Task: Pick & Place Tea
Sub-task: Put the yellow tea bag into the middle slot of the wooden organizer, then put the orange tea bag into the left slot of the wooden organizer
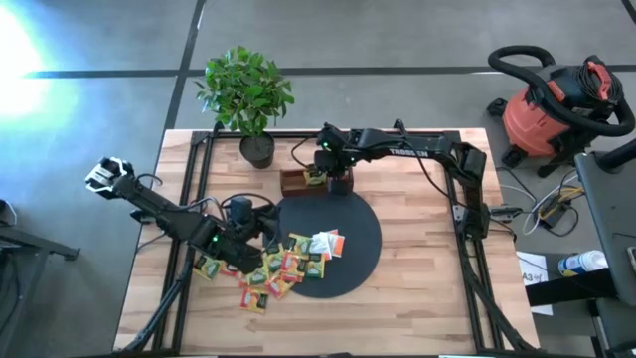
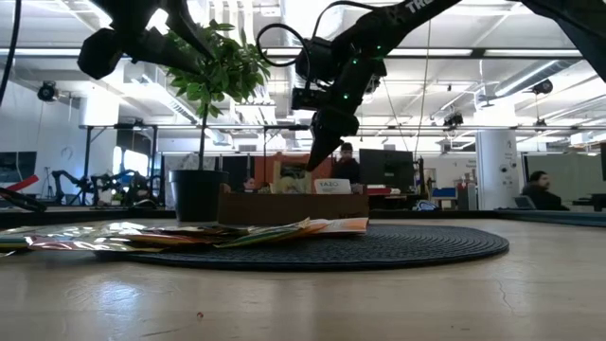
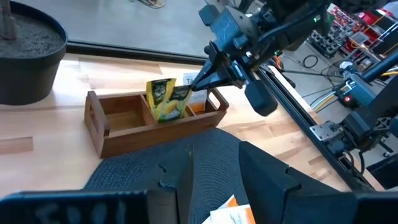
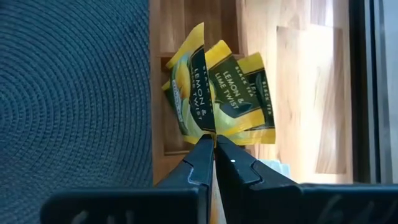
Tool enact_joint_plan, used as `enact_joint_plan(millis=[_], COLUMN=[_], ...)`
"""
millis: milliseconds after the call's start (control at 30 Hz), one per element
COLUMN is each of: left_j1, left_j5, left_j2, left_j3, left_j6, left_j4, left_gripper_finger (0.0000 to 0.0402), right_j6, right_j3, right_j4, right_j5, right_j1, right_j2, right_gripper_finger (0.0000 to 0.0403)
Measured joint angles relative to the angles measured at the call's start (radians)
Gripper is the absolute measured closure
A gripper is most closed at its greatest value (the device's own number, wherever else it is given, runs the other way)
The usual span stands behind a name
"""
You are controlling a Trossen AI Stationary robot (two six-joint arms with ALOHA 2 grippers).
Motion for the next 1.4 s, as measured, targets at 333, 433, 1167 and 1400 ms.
enact_joint_plan(millis=[333,433,1167,1400], left_j1=[0.000,0.000,-0.114,-0.180], left_j5=[0.030,0.055,0.901,0.716], left_j2=[0.000,0.000,0.000,0.014], left_j3=[0.000,0.000,-0.072,-0.194], left_j6=[0.002,0.014,0.038,0.149], left_j4=[0.003,0.003,-0.151,0.315], left_gripper_finger=[0.0298,0.0298,0.0298,0.0299], right_j6=[0.022,0.041,0.356,0.588], right_j3=[-0.001,-0.001,-0.307,-0.344], right_j4=[0.004,-0.001,0.005,0.213], right_j5=[-0.003,-0.006,-0.186,-0.235], right_j1=[-0.004,-0.004,0.183,0.322], right_j2=[0.000,-0.007,-0.326,-0.276], right_gripper_finger=[0.0315,0.0283,0.0251,0.0240])
